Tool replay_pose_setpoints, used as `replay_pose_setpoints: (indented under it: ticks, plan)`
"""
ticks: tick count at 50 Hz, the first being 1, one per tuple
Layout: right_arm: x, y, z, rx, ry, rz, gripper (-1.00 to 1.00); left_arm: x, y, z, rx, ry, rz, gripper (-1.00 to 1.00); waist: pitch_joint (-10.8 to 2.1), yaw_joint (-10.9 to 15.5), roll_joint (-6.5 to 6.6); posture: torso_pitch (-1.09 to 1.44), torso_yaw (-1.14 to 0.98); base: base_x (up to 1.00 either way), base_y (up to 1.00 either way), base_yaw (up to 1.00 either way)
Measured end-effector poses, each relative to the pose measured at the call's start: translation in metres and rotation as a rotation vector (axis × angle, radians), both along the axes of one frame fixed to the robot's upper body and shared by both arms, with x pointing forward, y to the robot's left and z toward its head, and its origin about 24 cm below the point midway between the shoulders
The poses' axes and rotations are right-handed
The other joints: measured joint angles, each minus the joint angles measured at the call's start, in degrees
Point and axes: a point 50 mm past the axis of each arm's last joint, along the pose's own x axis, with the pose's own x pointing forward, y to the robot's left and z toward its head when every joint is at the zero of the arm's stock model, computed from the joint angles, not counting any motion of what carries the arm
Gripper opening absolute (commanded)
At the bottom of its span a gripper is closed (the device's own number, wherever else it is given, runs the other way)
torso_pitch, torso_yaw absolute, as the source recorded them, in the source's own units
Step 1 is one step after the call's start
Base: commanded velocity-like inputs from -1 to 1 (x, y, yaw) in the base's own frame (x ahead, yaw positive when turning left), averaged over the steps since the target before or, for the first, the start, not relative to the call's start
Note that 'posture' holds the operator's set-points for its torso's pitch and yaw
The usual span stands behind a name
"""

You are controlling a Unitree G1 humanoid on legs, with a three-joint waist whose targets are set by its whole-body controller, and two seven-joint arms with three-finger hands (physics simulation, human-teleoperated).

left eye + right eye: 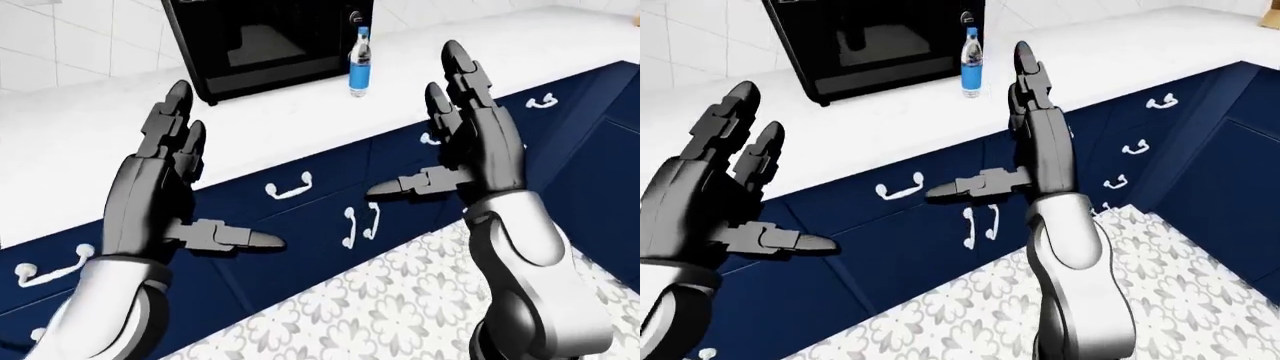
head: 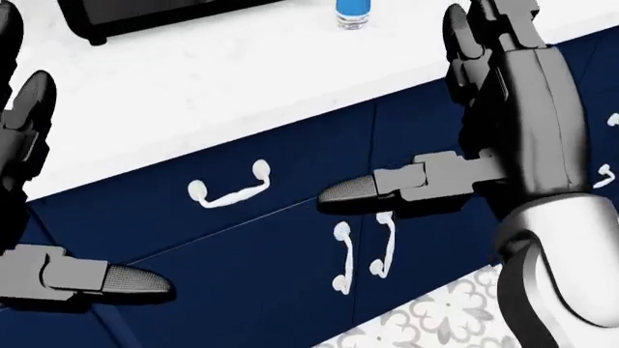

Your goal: Move the drinks to the dining counter.

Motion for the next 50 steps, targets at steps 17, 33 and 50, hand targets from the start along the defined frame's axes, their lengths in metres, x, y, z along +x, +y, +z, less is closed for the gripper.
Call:
replay_pose_setpoints:
  ticks: [17, 33, 50]
  plan:
    - [-0.004, 0.009, 0.006, 0.02, -0.032, 0.06, 1.0, -0.003, 0.007, 0.006, -0.003, -0.038, 0.044, 1.0, -2.11, 0.64, 4.16, 0.0, 0.0, 0.09, -0.24, 0.0]
    - [-0.007, 0.007, 0.01, 0.02, -0.057, 0.046, 1.0, -0.005, 0.003, 0.008, -0.009, -0.058, 0.022, 1.0, -0.57, 0.83, 4.41, 0.0, 0.0, -0.08, -0.34, 0.0]
    - [-0.006, 0.008, 0.009, 0.01, -0.048, 0.061, 1.0, -0.004, 0.003, 0.01, -0.012, -0.051, 0.029, 1.0, -1.95, 0.99, -1.07, 0.0, 0.0, -0.07, -0.5, 0.0]
